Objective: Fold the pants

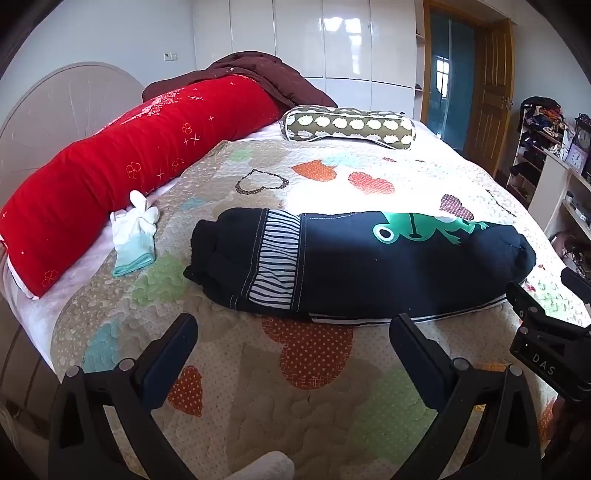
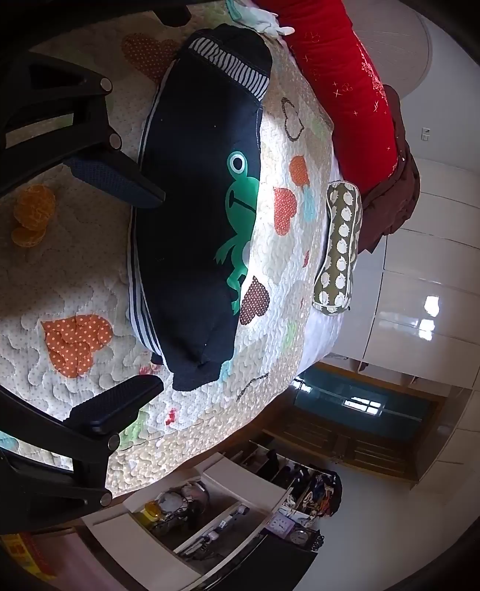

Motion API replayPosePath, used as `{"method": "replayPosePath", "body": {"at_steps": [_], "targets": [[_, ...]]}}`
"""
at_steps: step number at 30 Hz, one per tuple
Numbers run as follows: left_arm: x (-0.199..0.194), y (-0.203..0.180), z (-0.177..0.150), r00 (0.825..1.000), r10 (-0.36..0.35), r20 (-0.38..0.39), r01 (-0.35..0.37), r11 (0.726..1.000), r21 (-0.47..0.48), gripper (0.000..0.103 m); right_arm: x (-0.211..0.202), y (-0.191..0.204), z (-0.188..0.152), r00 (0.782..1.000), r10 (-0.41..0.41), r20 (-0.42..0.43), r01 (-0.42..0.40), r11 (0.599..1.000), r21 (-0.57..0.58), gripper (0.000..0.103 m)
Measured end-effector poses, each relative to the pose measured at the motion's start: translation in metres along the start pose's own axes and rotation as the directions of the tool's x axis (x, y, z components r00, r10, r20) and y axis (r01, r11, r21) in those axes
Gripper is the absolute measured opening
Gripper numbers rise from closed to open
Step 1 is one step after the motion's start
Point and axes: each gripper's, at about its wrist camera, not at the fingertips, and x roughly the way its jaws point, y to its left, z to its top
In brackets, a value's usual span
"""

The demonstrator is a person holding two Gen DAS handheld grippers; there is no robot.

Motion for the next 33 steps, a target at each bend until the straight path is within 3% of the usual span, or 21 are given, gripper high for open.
{"method": "replayPosePath", "body": {"at_steps": [4, 8, 18, 23, 29, 31, 33], "targets": [[0.006, 0.002, -0.001, 1.0, -0.01, -0.016, 0.009, 1.0, -0.006, 0.103, -0.005, 0.005, -0.005, 1.0, 0.008, 0.014, -0.008, 1.0, 0.023, 0.094], [0.003, 0.006, 0.001, 1.0, -0.017, -0.018, 0.017, 1.0, -0.02, 0.103, 0.002, 0.001, -0.003, 0.999, 0.018, -0.043, -0.017, 1.0, 0.025, 0.094], [0.014, 0.015, -0.002, 0.999, -0.004, -0.051, 0.003, 0.999, -0.038, 0.103, 0.001, -0.002, -0.003, 0.999, 0.007, -0.039, -0.006, 1.0, 0.03, 0.094], [0.038, 0.031, 0.007, 0.996, 0.052, -0.068, -0.055, 0.998, -0.04, 0.103, 0.015, -0.041, -0.009, 0.998, -0.011, -0.07, 0.019, 0.993, 0.118, 0.094], [0.084, 0.047, 0.014, 0.989, 0.122, -0.087, -0.124, 0.992, -0.013, 0.103, 0.064, -0.111, -0.032, 0.981, -0.114, -0.157, 0.141, 0.976, 0.167, 0.094], [0.099, 0.051, 0.012, 0.987, 0.106, -0.12, -0.11, 0.994, -0.026, 0.103, 0.084, -0.127, -0.04, 0.975, -0.094, -0.202, 0.133, 0.973, 0.188, 0.094], [0.108, 0.053, 0.009, 0.987, 0.09, -0.136, -0.096, 0.994, -0.042, 0.103, 0.101, -0.14, -0.044, 0.969, 0.02, -0.247, 0.048, 0.962, 0.267, 0.094]]}}
